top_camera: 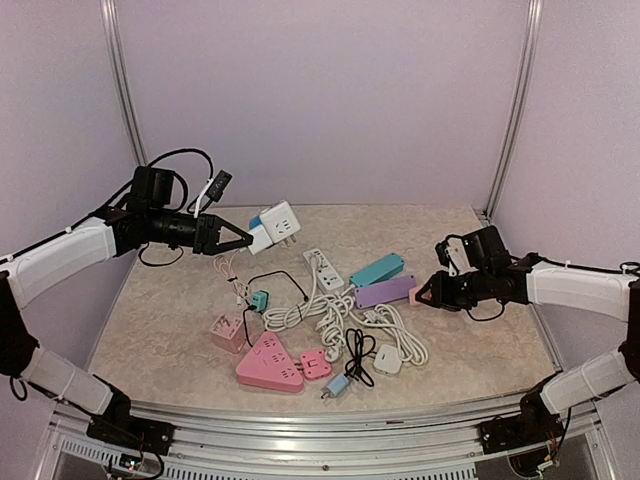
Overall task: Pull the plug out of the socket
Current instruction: Place the plug at the center of the board.
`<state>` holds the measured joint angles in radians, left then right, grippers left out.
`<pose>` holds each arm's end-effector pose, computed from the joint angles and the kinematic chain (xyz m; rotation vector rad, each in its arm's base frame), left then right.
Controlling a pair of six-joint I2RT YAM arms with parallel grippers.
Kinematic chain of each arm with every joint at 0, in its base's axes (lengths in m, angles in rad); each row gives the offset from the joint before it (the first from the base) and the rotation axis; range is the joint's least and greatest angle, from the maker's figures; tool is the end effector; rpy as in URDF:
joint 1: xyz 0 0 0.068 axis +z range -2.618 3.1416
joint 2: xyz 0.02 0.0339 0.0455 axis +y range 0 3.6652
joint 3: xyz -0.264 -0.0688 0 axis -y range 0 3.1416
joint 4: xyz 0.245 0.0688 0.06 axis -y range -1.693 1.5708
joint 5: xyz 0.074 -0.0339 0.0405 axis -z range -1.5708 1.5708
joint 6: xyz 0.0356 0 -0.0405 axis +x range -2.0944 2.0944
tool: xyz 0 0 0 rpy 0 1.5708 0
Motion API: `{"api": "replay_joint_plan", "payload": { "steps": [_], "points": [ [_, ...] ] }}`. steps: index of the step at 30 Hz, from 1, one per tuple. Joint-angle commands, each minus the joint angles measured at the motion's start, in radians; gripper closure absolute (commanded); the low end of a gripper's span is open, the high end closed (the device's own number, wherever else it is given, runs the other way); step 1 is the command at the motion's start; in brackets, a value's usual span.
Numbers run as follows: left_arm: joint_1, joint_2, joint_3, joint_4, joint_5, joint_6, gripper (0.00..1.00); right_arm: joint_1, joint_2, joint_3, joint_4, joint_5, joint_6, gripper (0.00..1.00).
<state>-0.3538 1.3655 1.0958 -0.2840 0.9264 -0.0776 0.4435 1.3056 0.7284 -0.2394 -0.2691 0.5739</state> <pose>0.2710 -0.1304 0.3144 0.8401 1.9347 -1.2337 0.2335 0.1214 0.2059 0.0291 2.5017 0.7773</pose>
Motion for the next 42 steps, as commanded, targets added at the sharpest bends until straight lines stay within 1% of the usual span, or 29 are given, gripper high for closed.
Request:
{"api": "replay_joint_plan", "payload": {
  "steps": [1,9,16,20,27,36,38,42],
  "points": [
    [0.005,-0.019,-0.005,0.054,0.011,-0.002,1.00,-0.026,0.031,-0.036,0.100,-0.033,0.026,1.00],
    [0.000,-0.017,-0.002,0.039,-0.001,0.006,1.00,-0.037,0.135,-0.024,0.154,-0.054,0.018,1.00],
    [-0.008,-0.014,0.003,0.024,-0.020,0.018,1.00,-0.052,0.165,-0.036,0.157,-0.044,0.024,0.83],
    [-0.012,-0.010,0.004,0.024,-0.023,0.017,1.00,-0.058,0.171,-0.037,0.131,-0.019,0.018,0.68],
    [-0.016,-0.005,0.004,0.020,-0.026,0.019,1.00,-0.061,0.175,-0.026,0.091,0.016,0.004,0.50],
    [-0.022,-0.003,-0.003,0.038,-0.022,0.011,1.00,-0.061,0.099,0.006,-0.011,0.134,-0.028,0.33],
    [-0.023,-0.002,-0.005,0.042,-0.015,0.010,1.00,-0.061,0.069,0.018,-0.020,0.125,-0.045,0.30],
    [-0.031,-0.004,-0.018,0.076,0.052,0.008,1.00,-0.047,-0.021,0.049,0.003,0.025,-0.086,0.27]
  ]
}}
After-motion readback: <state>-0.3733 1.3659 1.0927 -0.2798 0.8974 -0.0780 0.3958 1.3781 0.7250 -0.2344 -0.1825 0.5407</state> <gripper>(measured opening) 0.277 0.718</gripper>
